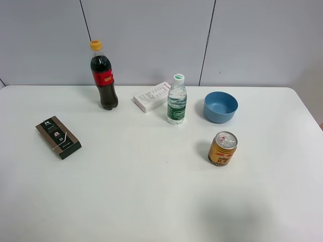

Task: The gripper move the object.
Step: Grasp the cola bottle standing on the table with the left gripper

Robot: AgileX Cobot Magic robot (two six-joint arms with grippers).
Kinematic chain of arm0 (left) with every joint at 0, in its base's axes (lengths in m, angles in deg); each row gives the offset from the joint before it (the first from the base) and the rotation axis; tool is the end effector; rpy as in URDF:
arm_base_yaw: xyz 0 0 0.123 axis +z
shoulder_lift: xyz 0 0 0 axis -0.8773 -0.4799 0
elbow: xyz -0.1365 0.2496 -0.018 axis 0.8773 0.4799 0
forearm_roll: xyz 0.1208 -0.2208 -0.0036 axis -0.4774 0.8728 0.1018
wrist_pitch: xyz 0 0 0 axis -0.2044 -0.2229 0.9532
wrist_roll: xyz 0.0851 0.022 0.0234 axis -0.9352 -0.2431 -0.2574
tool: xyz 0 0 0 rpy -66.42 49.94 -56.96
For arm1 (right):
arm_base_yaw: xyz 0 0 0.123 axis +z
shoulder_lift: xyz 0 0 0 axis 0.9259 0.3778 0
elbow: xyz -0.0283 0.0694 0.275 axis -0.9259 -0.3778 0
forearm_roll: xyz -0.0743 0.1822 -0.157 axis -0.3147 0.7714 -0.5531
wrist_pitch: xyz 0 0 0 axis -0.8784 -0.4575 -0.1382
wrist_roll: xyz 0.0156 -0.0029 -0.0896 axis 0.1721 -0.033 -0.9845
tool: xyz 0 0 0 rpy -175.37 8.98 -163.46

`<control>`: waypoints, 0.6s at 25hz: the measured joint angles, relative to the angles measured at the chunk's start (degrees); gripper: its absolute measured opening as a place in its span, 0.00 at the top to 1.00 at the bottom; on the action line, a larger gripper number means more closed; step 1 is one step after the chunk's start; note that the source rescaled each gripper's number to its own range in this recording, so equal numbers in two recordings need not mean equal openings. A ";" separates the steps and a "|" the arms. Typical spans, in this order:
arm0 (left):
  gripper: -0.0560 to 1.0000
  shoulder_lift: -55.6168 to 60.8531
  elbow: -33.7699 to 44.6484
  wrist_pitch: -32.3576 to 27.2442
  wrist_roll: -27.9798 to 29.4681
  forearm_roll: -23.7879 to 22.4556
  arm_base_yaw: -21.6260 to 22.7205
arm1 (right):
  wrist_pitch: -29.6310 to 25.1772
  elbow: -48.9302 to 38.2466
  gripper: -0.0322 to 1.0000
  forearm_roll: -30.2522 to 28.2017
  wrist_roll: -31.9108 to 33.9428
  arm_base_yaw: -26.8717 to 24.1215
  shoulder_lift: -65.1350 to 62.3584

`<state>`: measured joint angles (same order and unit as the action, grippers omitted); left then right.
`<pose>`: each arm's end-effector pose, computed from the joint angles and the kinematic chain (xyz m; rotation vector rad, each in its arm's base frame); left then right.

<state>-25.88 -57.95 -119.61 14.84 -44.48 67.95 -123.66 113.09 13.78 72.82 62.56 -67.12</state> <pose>0.0388 -0.0249 0.3441 0.2204 1.7514 -0.1340 -0.0053 0.0065 0.2765 -0.0225 2.0499 -0.0367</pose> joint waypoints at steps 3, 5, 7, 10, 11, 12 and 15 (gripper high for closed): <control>0.00 -3.49 0.00 2.97 -3.58 2.17 0.00 | 0.00 0.00 0.00 0.00 0.00 0.00 0.00; 0.00 -6.29 0.00 5.56 -5.22 3.98 0.00 | 0.00 0.00 0.00 0.00 0.00 0.00 0.00; 0.00 -9.22 0.00 7.86 -6.59 4.90 0.00 | 0.00 0.00 0.00 0.00 0.00 0.00 0.00; 0.00 -14.19 0.00 11.38 -9.02 5.17 0.00 | 0.00 0.00 0.00 0.00 0.00 0.00 0.00; 0.00 -16.08 0.00 12.47 -10.02 5.17 0.00 | 0.00 0.00 0.00 0.00 0.00 0.00 0.00; 0.00 -18.09 0.00 13.83 -10.87 5.19 0.00 | 0.00 0.00 0.00 0.00 0.00 0.00 0.00; 0.00 -24.38 0.00 17.40 -12.01 5.31 0.00 | 0.00 0.00 0.00 0.00 0.00 0.00 0.00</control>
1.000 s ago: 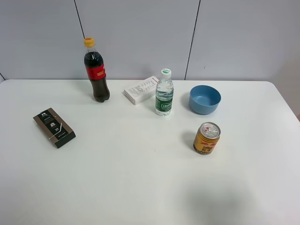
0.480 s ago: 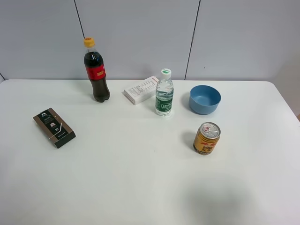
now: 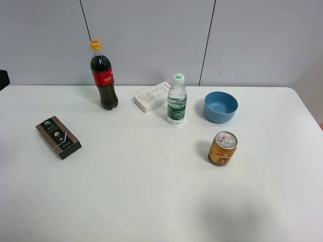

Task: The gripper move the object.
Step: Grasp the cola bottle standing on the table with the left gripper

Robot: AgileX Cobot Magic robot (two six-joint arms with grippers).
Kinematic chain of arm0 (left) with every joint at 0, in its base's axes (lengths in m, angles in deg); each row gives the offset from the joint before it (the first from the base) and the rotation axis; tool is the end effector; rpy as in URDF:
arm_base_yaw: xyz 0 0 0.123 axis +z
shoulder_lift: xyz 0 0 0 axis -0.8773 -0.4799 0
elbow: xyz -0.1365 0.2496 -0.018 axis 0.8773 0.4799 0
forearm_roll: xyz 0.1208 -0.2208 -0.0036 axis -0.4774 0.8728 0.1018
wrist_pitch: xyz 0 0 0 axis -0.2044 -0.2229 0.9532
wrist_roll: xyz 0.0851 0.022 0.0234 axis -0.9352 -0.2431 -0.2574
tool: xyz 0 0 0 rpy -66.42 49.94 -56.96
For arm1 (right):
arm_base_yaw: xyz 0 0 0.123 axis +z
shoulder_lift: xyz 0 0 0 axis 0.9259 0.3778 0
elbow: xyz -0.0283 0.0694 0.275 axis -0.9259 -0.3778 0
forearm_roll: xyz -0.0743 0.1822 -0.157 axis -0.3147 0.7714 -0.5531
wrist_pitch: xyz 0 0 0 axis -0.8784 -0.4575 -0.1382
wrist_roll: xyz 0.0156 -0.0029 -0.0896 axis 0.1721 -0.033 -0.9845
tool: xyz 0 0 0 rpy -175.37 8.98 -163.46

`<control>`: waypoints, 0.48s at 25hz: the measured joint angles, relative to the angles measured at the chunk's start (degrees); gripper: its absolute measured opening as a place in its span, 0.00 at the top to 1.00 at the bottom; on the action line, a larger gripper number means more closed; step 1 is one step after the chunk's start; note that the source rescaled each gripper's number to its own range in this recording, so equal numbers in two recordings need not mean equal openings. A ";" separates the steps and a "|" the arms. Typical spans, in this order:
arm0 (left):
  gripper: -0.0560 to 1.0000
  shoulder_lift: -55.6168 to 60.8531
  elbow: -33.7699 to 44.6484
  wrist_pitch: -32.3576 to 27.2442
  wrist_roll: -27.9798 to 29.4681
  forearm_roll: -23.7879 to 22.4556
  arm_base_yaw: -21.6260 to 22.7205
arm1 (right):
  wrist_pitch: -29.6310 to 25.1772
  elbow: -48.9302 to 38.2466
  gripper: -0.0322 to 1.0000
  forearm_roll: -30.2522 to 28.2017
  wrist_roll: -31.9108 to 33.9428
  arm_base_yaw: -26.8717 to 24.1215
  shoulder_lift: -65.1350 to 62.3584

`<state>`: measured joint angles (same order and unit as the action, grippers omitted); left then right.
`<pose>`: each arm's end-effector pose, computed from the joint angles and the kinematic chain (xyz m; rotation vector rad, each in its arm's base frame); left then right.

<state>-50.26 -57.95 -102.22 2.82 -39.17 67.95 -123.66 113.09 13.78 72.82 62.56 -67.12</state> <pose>0.1395 -0.0049 0.3321 0.1858 1.8769 -0.0422 -0.0053 0.0065 0.2765 -0.0225 2.0499 -0.0367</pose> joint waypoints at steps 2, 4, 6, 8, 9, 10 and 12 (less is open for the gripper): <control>0.00 -4.35 0.00 1.74 -0.07 0.01 0.00 | 0.00 0.00 0.00 0.00 0.00 0.00 0.00; 0.00 -9.08 0.00 3.23 -0.12 0.06 0.00 | 0.00 0.00 0.00 0.00 0.00 0.00 0.00; 0.00 -13.21 0.00 5.22 -0.12 -0.11 -0.26 | 0.00 0.00 0.00 0.00 0.00 0.00 0.00; 0.00 -17.04 0.00 8.22 -0.12 -1.28 -1.80 | 0.00 0.00 0.00 0.00 0.00 0.00 0.00; 0.00 -18.44 0.00 10.42 -0.12 -2.26 -3.21 | 0.00 0.00 0.00 0.00 0.00 0.00 0.00; 0.00 -20.04 0.00 12.54 -0.12 -3.27 -4.83 | 0.00 0.00 0.00 0.00 0.00 0.00 0.00; 0.00 -22.96 0.00 18.18 -0.12 -5.12 -8.45 | 0.00 0.00 0.00 0.00 0.00 0.00 0.00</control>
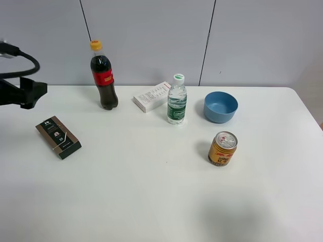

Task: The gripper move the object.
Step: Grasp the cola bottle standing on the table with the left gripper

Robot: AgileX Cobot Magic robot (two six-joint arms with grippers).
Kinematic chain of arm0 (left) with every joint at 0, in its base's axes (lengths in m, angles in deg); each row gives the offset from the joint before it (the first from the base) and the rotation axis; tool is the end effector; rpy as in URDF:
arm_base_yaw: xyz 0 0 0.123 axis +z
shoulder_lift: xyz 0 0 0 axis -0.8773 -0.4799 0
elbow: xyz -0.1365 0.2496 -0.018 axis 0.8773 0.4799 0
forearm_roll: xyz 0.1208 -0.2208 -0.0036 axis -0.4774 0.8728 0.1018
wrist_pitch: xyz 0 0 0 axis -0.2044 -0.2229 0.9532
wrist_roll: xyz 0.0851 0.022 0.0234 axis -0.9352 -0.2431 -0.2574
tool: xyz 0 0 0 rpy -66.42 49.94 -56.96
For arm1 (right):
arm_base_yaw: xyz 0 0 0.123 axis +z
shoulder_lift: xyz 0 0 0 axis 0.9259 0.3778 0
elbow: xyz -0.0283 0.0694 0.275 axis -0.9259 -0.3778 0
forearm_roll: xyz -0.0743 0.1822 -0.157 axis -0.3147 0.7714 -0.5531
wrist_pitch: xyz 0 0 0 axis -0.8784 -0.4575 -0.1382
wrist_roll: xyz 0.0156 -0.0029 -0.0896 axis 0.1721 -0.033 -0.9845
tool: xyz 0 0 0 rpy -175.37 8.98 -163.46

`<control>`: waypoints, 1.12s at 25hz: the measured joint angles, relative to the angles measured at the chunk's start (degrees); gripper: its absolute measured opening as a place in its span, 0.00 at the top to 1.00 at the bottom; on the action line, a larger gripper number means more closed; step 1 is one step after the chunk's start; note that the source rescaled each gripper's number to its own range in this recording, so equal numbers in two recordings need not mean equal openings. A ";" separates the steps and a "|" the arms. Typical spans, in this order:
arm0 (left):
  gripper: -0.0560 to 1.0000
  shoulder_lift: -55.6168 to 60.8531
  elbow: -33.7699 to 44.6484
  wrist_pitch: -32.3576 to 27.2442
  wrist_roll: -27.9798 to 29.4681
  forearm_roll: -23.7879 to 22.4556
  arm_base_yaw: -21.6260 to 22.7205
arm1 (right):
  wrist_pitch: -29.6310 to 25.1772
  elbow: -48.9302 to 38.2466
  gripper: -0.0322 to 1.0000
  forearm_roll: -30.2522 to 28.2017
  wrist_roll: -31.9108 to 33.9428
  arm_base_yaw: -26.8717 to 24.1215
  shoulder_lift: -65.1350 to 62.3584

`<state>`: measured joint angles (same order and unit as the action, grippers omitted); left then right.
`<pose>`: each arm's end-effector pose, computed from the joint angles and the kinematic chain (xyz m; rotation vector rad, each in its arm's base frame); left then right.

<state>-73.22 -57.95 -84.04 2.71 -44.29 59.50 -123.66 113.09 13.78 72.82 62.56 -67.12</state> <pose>0.2235 -0.0118 0.2799 0.2638 2.0142 0.0517 -0.0053 0.0065 0.2765 -0.0225 2.0499 -0.0367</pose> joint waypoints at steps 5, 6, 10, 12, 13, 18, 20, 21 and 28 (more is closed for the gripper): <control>0.00 -6.39 0.00 10.41 0.68 -3.05 -7.34 | 0.00 0.00 0.00 0.00 0.00 0.00 0.00; 0.00 -7.75 0.00 12.36 1.40 -3.99 -8.60 | 0.00 0.00 0.00 0.00 0.00 0.00 0.00; 0.00 -13.26 0.00 20.88 6.97 -8.41 -11.66 | 0.00 0.00 0.00 0.00 0.00 0.00 0.00; 0.00 -16.19 0.00 25.07 11.36 -11.65 -12.18 | 0.00 0.00 0.00 0.00 0.00 0.00 0.00; 0.00 -17.39 0.00 27.21 14.23 -13.55 -12.29 | 0.00 0.00 0.00 0.00 0.00 0.00 0.00; 0.00 -23.06 0.00 36.31 30.18 -23.34 -12.29 | 0.00 0.00 0.00 0.00 0.00 0.00 0.00; 0.00 -24.69 0.00 39.49 35.63 -26.56 -12.29 | 0.00 0.00 0.00 0.00 0.00 0.00 0.00; 0.00 -25.57 0.00 41.08 37.33 -27.61 -12.29 | 0.00 0.00 0.00 0.00 0.00 0.00 0.00; 0.00 -32.06 -0.20 47.48 40.22 -32.61 -12.29 | 0.00 0.00 0.00 0.00 0.00 0.00 0.00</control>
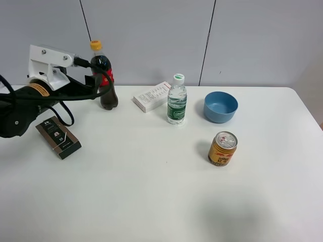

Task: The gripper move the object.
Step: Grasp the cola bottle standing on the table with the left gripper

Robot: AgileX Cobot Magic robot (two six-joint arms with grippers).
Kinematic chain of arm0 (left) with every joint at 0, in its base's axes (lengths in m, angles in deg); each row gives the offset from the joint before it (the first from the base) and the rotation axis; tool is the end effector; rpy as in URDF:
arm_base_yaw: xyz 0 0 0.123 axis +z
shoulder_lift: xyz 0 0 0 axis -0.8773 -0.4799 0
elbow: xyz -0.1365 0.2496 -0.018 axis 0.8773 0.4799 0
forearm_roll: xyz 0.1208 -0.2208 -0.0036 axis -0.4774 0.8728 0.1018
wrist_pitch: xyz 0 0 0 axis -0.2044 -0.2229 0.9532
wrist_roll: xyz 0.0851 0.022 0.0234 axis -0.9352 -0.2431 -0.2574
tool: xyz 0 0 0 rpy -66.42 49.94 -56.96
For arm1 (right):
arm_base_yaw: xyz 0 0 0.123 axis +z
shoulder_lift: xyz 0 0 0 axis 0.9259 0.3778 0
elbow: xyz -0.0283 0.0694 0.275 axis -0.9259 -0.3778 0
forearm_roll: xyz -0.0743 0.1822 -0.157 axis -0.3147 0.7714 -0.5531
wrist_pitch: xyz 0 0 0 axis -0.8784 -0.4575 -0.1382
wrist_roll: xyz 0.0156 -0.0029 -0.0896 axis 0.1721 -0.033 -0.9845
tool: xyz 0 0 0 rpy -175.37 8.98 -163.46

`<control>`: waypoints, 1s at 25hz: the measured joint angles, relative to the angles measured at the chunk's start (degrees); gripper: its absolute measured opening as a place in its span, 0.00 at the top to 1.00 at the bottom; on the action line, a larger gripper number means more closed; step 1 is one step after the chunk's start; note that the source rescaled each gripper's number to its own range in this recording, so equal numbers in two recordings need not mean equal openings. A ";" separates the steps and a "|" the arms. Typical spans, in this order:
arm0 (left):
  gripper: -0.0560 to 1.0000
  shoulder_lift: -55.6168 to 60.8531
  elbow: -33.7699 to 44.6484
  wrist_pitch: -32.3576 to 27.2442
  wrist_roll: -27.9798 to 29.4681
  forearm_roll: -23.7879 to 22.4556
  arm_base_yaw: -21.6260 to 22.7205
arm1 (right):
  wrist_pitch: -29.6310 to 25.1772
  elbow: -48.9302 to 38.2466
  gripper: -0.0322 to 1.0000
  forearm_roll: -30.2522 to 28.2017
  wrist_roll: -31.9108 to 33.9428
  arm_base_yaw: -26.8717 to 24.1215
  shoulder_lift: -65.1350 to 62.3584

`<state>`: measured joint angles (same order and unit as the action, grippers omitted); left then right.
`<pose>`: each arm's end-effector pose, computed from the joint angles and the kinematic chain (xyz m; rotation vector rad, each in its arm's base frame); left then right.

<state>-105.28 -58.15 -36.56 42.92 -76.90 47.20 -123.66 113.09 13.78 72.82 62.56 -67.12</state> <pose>0.3048 -0.0805 0.1969 0.2884 1.7530 -0.1810 -0.0053 0.0065 0.2765 -0.0225 2.0499 -0.0367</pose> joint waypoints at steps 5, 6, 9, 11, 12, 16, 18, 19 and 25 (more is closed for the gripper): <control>0.00 -4.56 -3.66 0.62 0.84 -0.80 0.00 | 0.00 0.00 0.00 0.00 0.00 0.00 0.00; 0.00 -5.49 -4.62 0.73 1.46 -1.21 0.00 | 0.00 0.00 0.00 0.00 0.00 0.00 0.00; 0.00 -8.12 -7.22 0.98 3.32 -2.91 0.00 | 0.00 0.00 0.00 0.00 0.00 0.00 0.00; 0.00 -9.95 -8.76 1.00 4.01 -3.47 0.00 | 0.00 0.00 0.00 0.00 0.00 0.00 0.00; 0.00 -10.67 -9.54 1.05 4.19 -3.66 0.00 | 0.00 0.00 0.00 0.00 0.00 0.00 0.00; 0.00 -13.79 -12.04 1.55 4.50 -3.76 0.00 | 0.00 0.00 0.00 0.00 0.00 0.00 0.00; 0.00 -15.38 -13.03 1.62 4.50 -3.83 0.00 | 0.00 0.00 0.00 0.00 0.00 0.00 0.00; 0.00 -16.01 -13.59 1.68 4.50 -3.83 0.00 | 0.00 0.00 0.00 0.00 0.00 0.00 0.00; 0.00 -19.80 -16.94 1.79 4.65 -3.87 0.25 | 0.00 0.00 0.00 0.00 0.00 0.00 0.00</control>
<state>-125.08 -75.08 -34.77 47.57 -80.77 47.46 -123.66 113.09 13.78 72.82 62.56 -67.12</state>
